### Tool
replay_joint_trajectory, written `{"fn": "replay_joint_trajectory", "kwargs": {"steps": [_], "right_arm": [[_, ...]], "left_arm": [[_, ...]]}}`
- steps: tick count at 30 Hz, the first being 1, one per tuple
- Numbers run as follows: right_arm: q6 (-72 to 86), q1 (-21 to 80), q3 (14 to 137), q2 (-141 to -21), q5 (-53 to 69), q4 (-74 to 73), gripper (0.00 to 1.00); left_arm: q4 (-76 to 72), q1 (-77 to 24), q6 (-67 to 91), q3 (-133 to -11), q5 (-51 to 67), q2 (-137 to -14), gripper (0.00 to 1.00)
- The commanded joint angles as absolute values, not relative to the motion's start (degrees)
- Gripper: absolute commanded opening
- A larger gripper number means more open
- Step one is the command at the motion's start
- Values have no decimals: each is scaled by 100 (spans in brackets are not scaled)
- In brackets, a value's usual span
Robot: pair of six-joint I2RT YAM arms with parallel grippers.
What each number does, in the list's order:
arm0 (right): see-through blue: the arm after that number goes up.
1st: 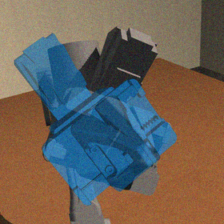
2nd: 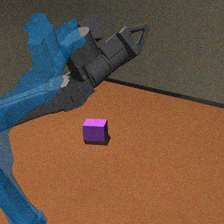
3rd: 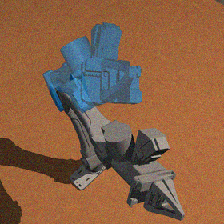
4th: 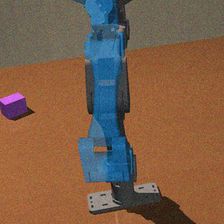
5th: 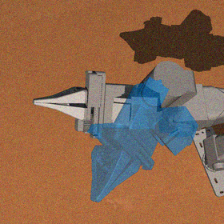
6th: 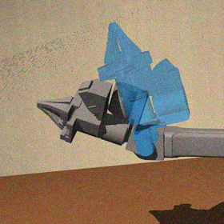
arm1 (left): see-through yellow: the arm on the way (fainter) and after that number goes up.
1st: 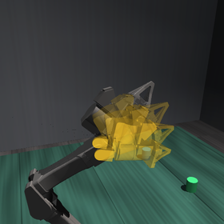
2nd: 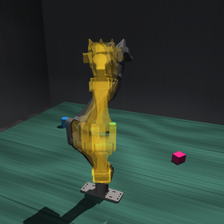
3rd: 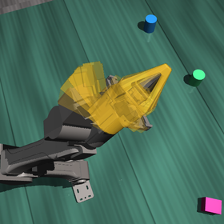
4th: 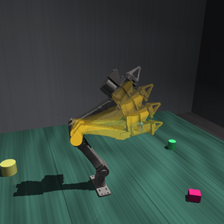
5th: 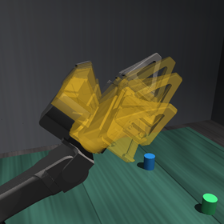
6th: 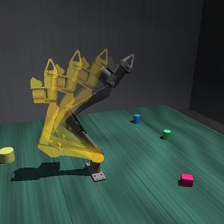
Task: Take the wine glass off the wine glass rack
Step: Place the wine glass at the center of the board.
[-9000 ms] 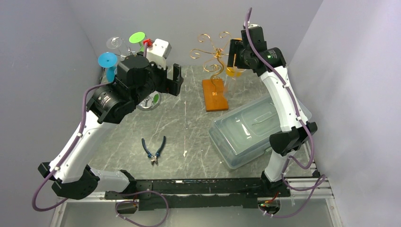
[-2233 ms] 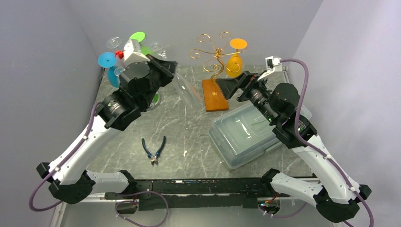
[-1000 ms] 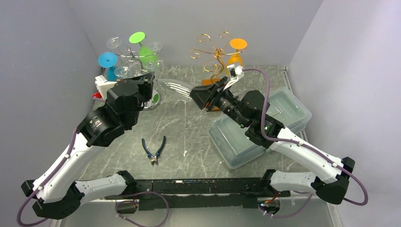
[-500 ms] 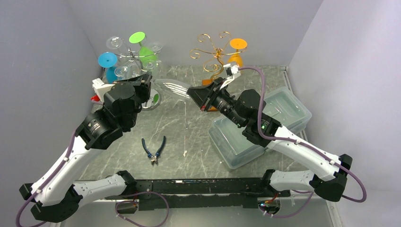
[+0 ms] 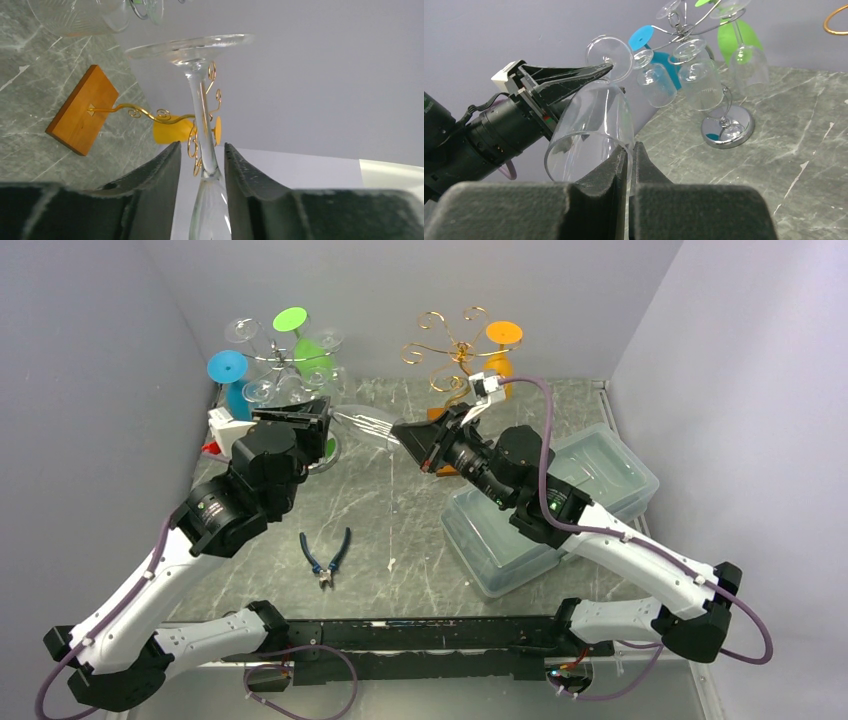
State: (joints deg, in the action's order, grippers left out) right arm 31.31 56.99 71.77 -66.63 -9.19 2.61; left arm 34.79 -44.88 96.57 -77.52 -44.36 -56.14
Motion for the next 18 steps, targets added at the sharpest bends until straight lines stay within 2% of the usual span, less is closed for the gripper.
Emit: {"fn": "replay_joint_trajectory", "kwargs": {"steps": [1,5,15,18], "right_arm": [[3251,5713,7562,-6609,-1208,457,0],[3276,5713,7704,-6631,-1339,236,0],[3322,5713,8155,-6664,-1526,-800,0],[3356,5713,8356,-6756,-1438,-1318,0]], "left_arm": [[3421,-4518,9446,-7786,-4431,-5561,46],[3644,-4518,9311,-7891,-4429,-5594,57],[3848,-4517,8139,-7744,-4625,-5255,98],[4149,-4518,7561,-7928,-4775,-5192,99]]}}
